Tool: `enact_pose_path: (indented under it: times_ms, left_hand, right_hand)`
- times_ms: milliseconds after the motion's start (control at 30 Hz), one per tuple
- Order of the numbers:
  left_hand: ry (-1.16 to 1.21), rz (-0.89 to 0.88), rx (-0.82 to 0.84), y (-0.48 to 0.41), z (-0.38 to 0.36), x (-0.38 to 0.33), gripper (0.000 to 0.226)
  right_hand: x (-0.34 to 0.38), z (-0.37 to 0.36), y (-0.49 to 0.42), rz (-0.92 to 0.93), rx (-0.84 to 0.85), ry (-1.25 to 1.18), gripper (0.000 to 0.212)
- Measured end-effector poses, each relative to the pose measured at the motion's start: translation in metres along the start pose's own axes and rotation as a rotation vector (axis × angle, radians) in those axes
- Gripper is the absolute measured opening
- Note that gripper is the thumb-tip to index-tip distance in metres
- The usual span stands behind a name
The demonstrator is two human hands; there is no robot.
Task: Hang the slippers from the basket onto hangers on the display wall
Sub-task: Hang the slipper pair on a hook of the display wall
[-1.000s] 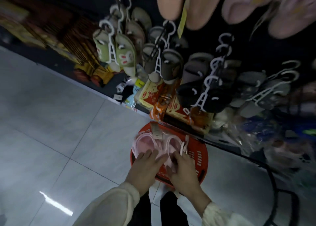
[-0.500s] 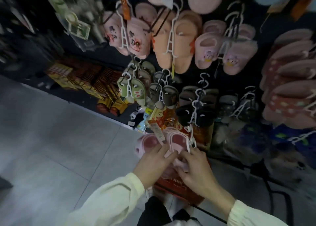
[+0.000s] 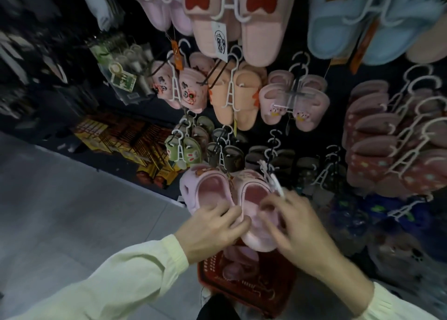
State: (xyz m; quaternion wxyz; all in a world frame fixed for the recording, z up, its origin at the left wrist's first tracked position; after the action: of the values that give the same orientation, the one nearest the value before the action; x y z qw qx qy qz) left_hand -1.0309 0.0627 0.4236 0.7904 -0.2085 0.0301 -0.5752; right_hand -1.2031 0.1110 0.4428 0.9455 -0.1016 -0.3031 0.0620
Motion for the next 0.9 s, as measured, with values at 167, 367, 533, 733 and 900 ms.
enact_pose_path:
  times_ms: [167,367,533,733,900]
  left_hand:
    - [-0.042,-0.084,-0.058,-0.008,0.027,-0.008,0.023]
    - [-0.04,-0.12,-0.082,-0.017,0.049,-0.022,0.022]
    - [-0.036,-0.126,-0.094,-0.024,0.064,-0.028,0.024]
    - [-0.039,-0.138,-0.116,-0.034,0.075,-0.033,0.018]
    - [-0.044,-0.158,-0.128,-0.037,0.076,-0.039,0.015]
  right_hand:
    - [-0.01,0.071,-0.021,-0.034,-0.29,0.179,0.029]
    - [-0.017,0.104,-0.028,-0.111,-0.262,0.083,0.055]
    - [-0.014,0.101,-0.019,-0.144,-0.102,-0.047,0.04]
    - [-0.005,0.091,-0.018,-0.161,0.236,0.141,0.102]
    - [0.003,0.1,-0.024,-0.09,0.144,0.154,0.084]
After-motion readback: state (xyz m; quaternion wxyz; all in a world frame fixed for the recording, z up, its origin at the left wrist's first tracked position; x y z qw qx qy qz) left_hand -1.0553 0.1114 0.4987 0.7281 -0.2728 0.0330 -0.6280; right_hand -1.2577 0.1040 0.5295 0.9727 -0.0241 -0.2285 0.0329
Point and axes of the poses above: each hand's wrist, its own y-axis away from the middle knuckle, its own z-axis out of the back of the hand, x = y × z, the point moved 4 cm from there along -y, towards the middle knuckle
